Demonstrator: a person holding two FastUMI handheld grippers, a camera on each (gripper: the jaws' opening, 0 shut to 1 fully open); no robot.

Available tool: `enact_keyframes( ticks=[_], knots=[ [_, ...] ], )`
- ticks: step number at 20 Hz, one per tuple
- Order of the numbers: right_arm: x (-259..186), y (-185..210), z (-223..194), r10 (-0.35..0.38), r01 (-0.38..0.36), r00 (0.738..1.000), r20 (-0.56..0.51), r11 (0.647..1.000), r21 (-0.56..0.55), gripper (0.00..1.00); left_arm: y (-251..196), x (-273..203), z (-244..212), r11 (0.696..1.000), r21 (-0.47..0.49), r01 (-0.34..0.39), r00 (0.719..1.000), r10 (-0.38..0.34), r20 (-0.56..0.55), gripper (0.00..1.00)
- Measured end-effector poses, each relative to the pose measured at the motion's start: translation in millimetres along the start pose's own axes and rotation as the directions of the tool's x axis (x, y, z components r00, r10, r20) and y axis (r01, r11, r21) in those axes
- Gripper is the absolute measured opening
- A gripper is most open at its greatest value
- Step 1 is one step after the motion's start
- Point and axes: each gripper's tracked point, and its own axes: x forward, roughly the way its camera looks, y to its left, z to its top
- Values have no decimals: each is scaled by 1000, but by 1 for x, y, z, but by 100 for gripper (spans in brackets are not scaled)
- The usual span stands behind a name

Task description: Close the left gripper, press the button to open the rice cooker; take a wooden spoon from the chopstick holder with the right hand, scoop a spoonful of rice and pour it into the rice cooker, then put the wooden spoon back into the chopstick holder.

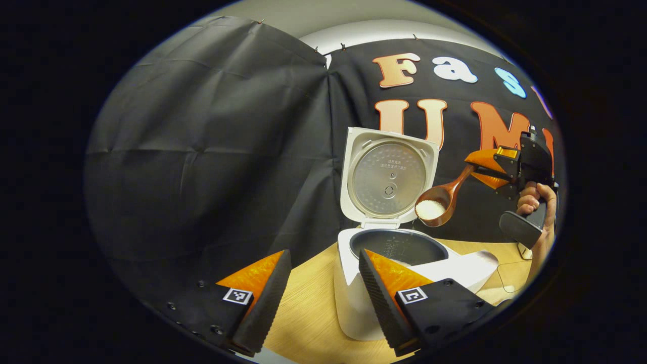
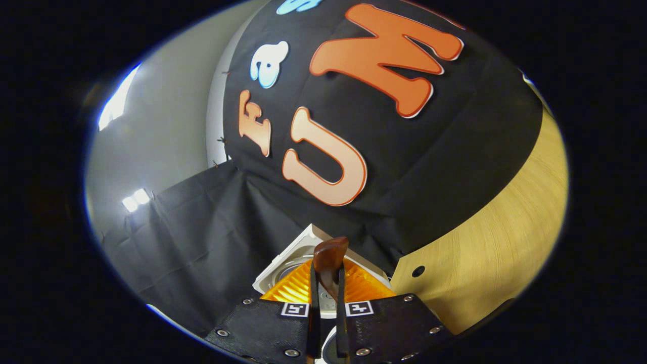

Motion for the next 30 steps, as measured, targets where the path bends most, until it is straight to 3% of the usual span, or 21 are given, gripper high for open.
enact_keyframes(
  ticks=[5, 11, 14, 18, 20, 23, 27, 30],
  knots=[
    [11, 31, -19, 76, -81, 997, -31, 972, -220, 12, 1, 4, 2, 1000, 6, -12, 1000, 12, 0, 89],
    [-3, 68, -15, 190, -172, 982, -11, 859, -481, 11, 0, -2, 7, 1000, 20, -6, 1000, 5, 12, 89],
    [-14, 86, -6, 279, -239, 960, -26, 767, -595, 11, -1, -5, 13, 1000, 25, -7, 1000, 6, 29, 87],
    [-27, 109, -10, 379, -298, 923, -70, 587, -752, 11, 2, -11, 19, 1000, 25, -13, 999, 12, 47, 89],
    [-31, 113, -12, 394, -309, 915, -89, 542, -781, 11, 0, -13, 19, 1000, 29, -11, 998, 9, 55, 89],
    [-35, 107, -15, 371, -306, 923, -101, 550, -777, 12, -4, -16, 21, 999, 39, -3, 998, 0, 66, 89],
    [-54, 94, -6, 332, -284, 939, -92, 593, -753, 12, -12, -26, 26, 999, 51, 19, 996, -23, 81, 89],
    [-76, 75, 13, 305, -265, 949, -76, 647, -715, 12, -17, -26, 24, 998, 54, 39, 995, -44, 88, 87]
  ],
)
